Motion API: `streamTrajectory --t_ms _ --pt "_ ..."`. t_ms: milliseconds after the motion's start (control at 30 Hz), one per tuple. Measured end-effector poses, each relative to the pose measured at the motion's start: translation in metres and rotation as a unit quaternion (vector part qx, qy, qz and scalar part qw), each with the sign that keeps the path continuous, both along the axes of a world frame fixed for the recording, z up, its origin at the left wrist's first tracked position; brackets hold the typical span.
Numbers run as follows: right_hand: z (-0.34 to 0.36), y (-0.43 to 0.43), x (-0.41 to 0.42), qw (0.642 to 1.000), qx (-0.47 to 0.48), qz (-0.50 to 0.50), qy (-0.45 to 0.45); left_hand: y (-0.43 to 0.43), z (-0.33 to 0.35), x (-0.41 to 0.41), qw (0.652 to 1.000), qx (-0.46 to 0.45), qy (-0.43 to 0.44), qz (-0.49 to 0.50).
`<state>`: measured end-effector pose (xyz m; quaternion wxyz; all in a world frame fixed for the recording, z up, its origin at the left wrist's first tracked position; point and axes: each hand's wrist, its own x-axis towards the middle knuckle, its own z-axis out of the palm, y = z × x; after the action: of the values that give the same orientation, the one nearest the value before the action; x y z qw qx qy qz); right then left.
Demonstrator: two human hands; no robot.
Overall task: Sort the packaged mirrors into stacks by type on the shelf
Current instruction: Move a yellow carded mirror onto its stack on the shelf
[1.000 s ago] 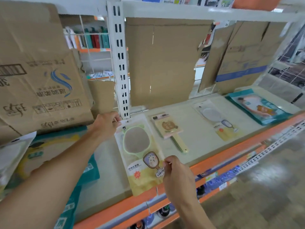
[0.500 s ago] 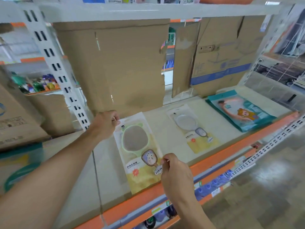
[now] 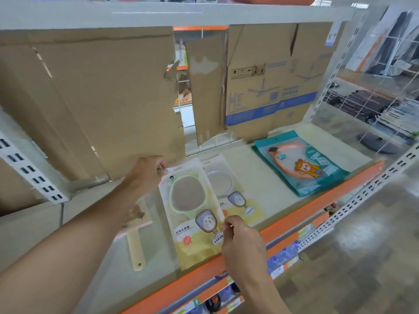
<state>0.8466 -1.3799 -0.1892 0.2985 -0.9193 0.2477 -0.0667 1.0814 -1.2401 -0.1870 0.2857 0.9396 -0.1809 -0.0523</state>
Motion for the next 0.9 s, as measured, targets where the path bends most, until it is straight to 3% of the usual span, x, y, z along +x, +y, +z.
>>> streamTrajectory --t_ms 433,900 --pt "-0.012 -0.081 0.015 0.998 -0.057 -0.026 0.022 -0.086 -0.019 0.014 0.998 -0.041 0.037 0.008" --pt "-0.045 -0.108 0.035 0.995 -0.094 -0.018 -0.039 -0.102 -0.04 0.029 0.995 -0.039 0.054 0.07"
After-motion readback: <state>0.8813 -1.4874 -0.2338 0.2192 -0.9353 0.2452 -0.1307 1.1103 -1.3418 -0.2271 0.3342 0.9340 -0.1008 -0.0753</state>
